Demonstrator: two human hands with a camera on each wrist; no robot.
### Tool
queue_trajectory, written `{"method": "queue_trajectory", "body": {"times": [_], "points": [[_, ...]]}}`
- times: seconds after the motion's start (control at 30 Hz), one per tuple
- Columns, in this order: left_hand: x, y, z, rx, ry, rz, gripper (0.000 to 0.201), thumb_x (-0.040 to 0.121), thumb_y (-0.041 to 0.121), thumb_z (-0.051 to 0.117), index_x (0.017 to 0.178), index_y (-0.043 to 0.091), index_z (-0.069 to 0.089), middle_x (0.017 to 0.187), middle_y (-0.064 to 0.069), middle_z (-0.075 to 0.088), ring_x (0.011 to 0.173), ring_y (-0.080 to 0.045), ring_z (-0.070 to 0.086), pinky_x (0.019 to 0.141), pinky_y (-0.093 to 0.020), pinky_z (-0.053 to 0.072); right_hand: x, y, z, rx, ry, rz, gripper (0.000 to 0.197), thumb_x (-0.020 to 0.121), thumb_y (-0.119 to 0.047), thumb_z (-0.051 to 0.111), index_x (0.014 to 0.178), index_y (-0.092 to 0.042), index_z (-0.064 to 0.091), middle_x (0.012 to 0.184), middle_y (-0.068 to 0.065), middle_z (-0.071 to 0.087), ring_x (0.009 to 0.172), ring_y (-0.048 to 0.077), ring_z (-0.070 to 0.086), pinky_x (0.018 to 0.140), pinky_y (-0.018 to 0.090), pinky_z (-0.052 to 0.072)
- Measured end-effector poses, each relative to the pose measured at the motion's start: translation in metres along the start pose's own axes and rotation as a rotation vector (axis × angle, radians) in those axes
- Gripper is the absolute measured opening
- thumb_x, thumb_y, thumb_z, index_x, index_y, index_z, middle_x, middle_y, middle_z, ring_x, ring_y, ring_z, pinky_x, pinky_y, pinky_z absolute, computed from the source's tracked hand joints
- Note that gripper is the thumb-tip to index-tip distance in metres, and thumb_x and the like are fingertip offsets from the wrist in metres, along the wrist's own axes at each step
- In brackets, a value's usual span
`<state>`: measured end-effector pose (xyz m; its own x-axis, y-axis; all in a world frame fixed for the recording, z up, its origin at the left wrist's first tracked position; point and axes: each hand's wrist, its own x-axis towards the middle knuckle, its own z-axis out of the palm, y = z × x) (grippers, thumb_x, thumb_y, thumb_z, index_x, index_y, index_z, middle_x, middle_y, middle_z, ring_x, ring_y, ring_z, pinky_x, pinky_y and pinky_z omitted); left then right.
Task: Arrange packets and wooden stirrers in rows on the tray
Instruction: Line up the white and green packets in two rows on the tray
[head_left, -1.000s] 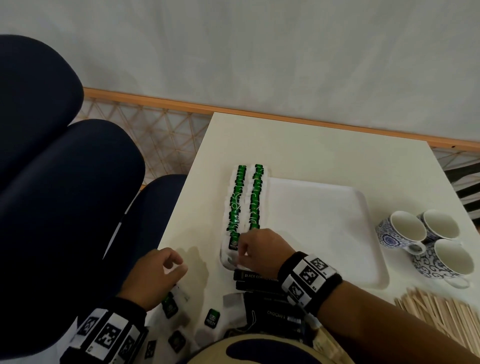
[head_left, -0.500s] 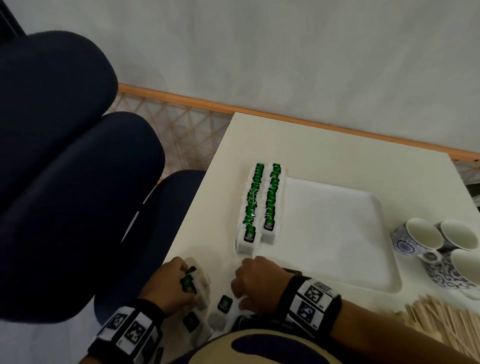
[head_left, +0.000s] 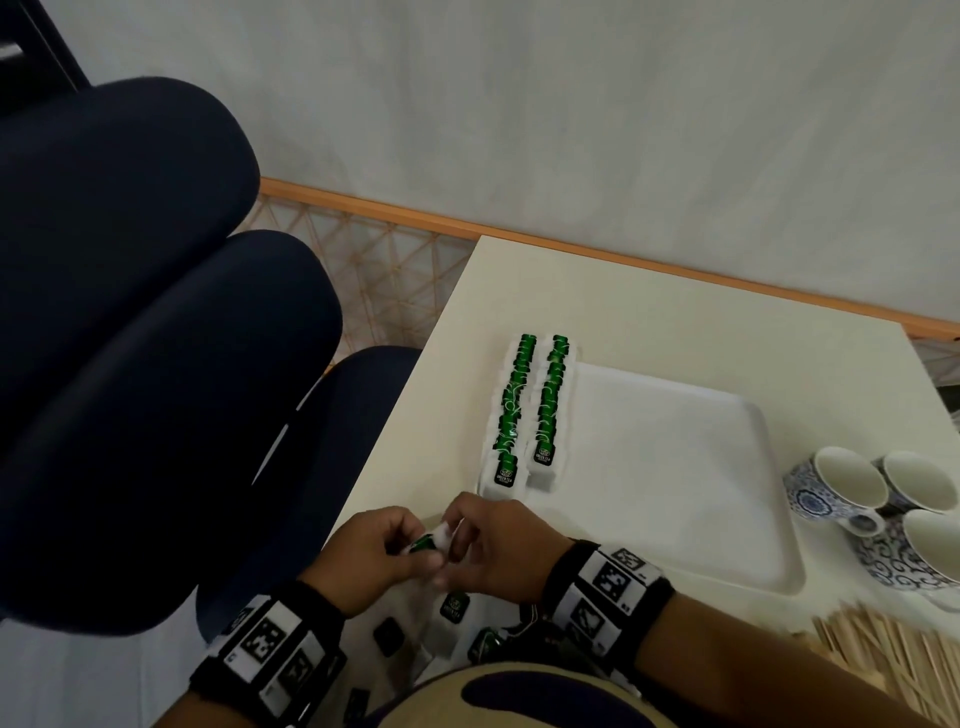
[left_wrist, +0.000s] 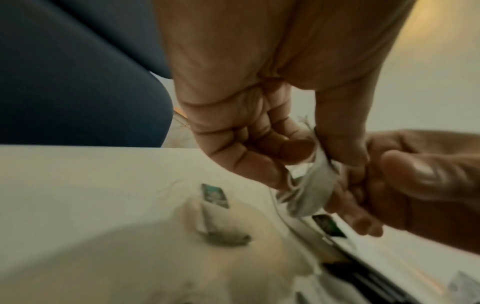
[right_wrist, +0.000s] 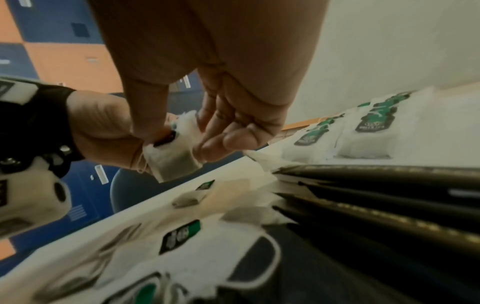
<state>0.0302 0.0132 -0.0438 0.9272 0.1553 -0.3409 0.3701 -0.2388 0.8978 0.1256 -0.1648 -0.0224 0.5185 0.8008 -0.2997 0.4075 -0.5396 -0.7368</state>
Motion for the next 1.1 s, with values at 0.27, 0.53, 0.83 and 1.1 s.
{"method": "queue_trajectory", "body": {"times": [0.27,0.53,0.83,1.1], "points": [[0.009,0.021,0.015,-0.298,-0.136,-0.063,0.044,0.052,0.044,0.082,0.075,0.014,0.059,0.064,-0.001,0.06,0.055,-0.011,0.052,0.051,-0.021,0.043,-0.005,0.005,-0.004,0.22,0.171,0.007,0.029,0.075,-0.027,0.079,0.092,-0.027,0.056,0.076,-0.013,0.061,0.066,-0.003,0.055,0.062,0.014,0.044],[0.021,0.029,0.019,-0.748,-0.253,-0.188,0.046,0.066,0.007,0.074,0.105,0.003,0.049,0.1,-0.022,0.062,0.076,-0.03,0.061,0.066,-0.036,0.055,-0.018,0.015,-0.026,0.483,0.173,0.077,0.05,0.079,-0.016,0.078,0.113,-0.025,0.043,0.065,-0.007,0.062,0.057,0.004,0.055,0.059,0.016,0.044],[0.032,0.044,0.033,-0.738,-0.142,-0.202,0.04,0.053,-0.004,0.072,0.092,-0.003,0.063,0.084,-0.015,0.067,0.061,-0.023,0.067,0.052,-0.027,0.055,-0.022,0.019,-0.039,0.45,0.158,0.047,0.041,0.081,-0.016,0.075,0.109,-0.03,0.048,0.079,0.0,0.066,0.073,0.011,0.063,0.077,0.031,0.054],[0.04,0.033,0.039,-0.55,-0.103,-0.213,0.024,0.05,-0.014,0.078,0.063,0.006,0.074,0.071,-0.014,0.068,0.06,-0.021,0.067,0.056,-0.028,0.057,-0.026,0.027,-0.041,0.474,0.101,0.062,0.01,0.078,-0.019,0.079,0.085,-0.019,0.071,0.086,0.003,0.071,0.082,0.011,0.066,0.091,0.039,0.053]]}}
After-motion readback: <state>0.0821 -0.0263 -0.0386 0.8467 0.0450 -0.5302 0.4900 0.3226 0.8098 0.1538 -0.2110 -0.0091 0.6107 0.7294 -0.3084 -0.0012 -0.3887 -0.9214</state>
